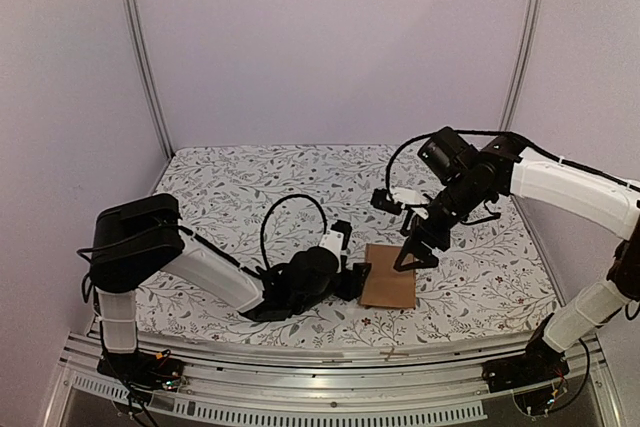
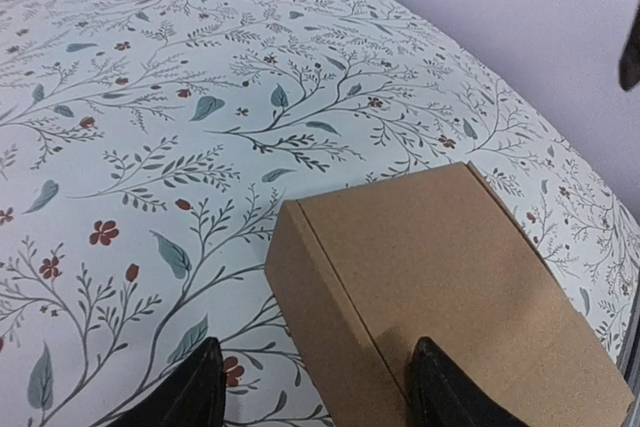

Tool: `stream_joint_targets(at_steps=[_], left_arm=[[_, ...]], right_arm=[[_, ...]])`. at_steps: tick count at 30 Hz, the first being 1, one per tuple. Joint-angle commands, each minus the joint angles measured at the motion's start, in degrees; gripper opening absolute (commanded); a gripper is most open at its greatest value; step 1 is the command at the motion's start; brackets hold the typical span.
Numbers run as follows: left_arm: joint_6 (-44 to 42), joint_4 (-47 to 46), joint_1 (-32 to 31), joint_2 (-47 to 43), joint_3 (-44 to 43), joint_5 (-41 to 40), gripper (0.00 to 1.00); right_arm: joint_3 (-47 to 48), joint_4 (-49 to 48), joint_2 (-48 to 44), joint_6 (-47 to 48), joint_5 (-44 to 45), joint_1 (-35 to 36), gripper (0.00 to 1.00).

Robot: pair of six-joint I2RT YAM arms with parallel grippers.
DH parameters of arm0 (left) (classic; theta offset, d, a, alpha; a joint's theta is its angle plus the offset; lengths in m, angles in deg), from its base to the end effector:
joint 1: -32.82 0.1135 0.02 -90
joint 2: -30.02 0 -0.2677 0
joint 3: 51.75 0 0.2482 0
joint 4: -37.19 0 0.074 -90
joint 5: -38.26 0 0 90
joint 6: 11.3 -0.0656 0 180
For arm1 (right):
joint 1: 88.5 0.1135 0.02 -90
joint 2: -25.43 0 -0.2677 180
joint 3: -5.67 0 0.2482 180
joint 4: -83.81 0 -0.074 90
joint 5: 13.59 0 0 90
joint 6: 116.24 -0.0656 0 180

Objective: Fold the paper box

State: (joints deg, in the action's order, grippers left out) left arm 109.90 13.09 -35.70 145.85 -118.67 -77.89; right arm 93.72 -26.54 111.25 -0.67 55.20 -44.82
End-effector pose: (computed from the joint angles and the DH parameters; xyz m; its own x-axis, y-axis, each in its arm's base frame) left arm 0.1808 -0.3806 0.1116 -0.4883 -0.0291 -0.8722 0.5096 0.8018 -0.3120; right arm 0.2009 0.2246 0.2653 -0.2811 -0.8248 -0.4905 -0.9596 0.2464 0.1356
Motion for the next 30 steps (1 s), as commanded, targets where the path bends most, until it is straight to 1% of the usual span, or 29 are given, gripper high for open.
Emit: stream_joint_targets(at_steps=[1,3,6,10,13,16,19,24,30], left_arm=[[-1.7,7.7,-0.3,3.5,-0.4,-1.4,0.62],[-1.6,8.2,-0.4,3.8,-1.1,-1.3,0.62],[-1.7,8.8,-0.4,3.8,-1.5,-1.3,0.62],[-1.6,8.8,-0.4,3.8,-1.6,-1.4,0.62],[-1.6,9.0,-0.4,4.1,-2.0,-1.4,0.62],[-1.6,9.2,-0.4,4.4,-2.3,-1.4,0.62],[-1.6,9.4,-0.4,4.5,-2.4,-1.4,0.62],[-1.7,9.2,-0.3,4.8,-2.3,-1.4,0.62],[-4.6,10.9,-0.2,5.4,-3.0,-2.3,0.62]], right_arm=[[-2.1,-2.9,3.5,-9.6,-4.3,-10.0,0.99],[-2.4,-2.7,6.5,-11.1,-3.3,-11.9,0.98],[-2.8,-1.4,9.5,-11.1,-1.7,-12.2,0.92],[-2.5,0.0,10.5,-10.8,-0.7,-12.2,0.84],[-2.1,1.3,12.1,-10.9,0.5,-12.2,0.75],[-2.1,1.9,13.8,-11.1,3.1,-12.2,0.71],[-1.8,2.8,14.9,-10.7,3.8,-12.2,0.69],[-1.2,2.6,17.6,-10.7,5.9,-12.2,0.69],[-1.0,2.9,21.6,-10.6,7.8,-12.0,0.67]])
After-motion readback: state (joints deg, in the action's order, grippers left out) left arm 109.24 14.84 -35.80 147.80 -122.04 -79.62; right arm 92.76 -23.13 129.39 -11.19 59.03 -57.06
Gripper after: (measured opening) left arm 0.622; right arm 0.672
